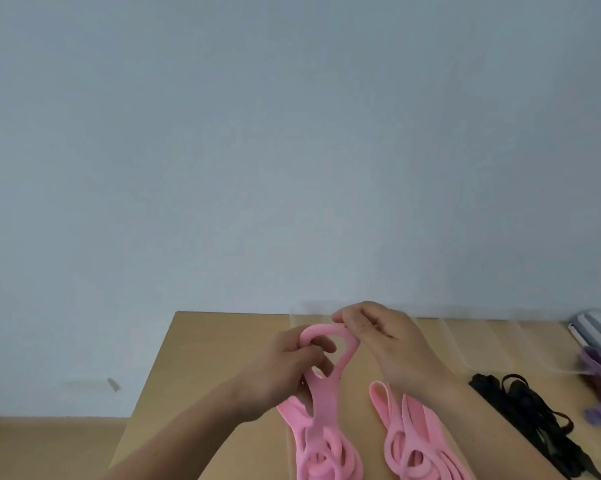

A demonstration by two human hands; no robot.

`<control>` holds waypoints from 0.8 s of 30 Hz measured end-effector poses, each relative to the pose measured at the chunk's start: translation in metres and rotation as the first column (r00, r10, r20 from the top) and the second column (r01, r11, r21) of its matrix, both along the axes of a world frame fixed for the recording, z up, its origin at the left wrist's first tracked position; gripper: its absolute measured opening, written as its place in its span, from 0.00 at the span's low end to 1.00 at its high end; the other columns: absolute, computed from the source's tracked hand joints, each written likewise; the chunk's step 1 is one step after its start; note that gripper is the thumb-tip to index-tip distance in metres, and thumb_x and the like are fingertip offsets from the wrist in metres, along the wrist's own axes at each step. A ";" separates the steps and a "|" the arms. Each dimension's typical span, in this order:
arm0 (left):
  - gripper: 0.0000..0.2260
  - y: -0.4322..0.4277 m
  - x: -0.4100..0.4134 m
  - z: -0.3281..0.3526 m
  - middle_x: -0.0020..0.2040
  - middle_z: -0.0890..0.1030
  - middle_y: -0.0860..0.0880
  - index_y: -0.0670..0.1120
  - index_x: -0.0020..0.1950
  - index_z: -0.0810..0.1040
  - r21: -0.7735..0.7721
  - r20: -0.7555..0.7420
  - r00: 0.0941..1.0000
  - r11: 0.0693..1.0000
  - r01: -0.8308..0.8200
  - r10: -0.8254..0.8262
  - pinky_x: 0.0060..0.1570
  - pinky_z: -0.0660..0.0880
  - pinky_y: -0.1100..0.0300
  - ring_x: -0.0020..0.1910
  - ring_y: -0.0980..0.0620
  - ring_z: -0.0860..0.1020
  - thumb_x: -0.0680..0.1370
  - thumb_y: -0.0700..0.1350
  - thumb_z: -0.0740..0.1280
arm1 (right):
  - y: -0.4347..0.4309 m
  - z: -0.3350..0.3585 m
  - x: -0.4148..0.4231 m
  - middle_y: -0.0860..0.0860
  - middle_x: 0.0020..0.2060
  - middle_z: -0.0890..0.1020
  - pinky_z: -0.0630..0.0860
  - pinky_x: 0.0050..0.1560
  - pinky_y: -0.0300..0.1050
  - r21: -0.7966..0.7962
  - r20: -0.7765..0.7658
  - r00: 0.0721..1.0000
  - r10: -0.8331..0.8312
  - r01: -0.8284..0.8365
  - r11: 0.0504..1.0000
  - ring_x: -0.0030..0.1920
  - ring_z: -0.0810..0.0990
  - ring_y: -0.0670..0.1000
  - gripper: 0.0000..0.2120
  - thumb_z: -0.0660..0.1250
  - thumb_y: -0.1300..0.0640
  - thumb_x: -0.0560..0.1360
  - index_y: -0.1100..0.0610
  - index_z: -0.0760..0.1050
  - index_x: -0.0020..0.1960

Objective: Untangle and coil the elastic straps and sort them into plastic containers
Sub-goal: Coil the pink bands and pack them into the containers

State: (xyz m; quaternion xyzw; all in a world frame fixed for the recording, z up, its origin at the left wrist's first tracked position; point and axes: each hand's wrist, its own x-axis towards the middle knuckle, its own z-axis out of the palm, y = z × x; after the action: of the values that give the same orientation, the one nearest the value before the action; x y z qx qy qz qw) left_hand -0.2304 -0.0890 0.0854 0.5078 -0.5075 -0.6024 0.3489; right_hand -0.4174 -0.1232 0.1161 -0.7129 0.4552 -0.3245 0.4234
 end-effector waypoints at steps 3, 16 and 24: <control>0.14 0.005 -0.006 0.002 0.51 0.79 0.45 0.50 0.54 0.83 0.016 -0.087 0.996 1.000 -0.019 0.021 0.34 0.79 0.54 0.41 0.48 0.81 0.74 0.43 0.61 | -0.006 0.001 -0.005 0.47 0.37 0.80 0.73 0.45 0.44 0.094 -0.061 0.992 0.113 -0.107 0.990 0.40 0.77 0.46 0.19 0.61 0.43 0.78 0.57 0.80 0.44; 0.22 0.013 -0.027 0.011 0.44 0.79 0.40 0.41 0.60 0.82 0.130 -0.331 0.943 0.991 0.006 0.038 0.41 0.80 0.49 0.39 0.40 0.78 0.74 0.51 0.59 | -0.005 -0.003 -0.016 0.42 0.42 0.84 0.76 0.42 0.33 0.026 -0.010 0.987 0.158 -0.157 0.987 0.40 0.80 0.40 0.07 0.74 0.43 0.71 0.45 0.81 0.45; 0.25 0.011 -0.029 0.017 0.44 0.81 0.38 0.33 0.59 0.78 0.201 -0.347 0.924 0.975 -0.093 0.160 0.34 0.80 0.54 0.36 0.44 0.81 0.72 0.53 0.70 | 0.002 -0.010 -0.013 0.39 0.41 0.77 0.70 0.41 0.33 -0.244 -0.181 0.981 0.075 -0.119 0.962 0.42 0.77 0.44 0.07 0.75 0.50 0.70 0.43 0.81 0.46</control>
State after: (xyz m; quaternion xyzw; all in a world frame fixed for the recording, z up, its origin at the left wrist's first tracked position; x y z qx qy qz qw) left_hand -0.2589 -0.0784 0.1022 0.4497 -0.3440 -0.7053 0.4267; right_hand -0.4304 -0.1210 0.1056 -0.8078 0.4088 -0.2969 0.3036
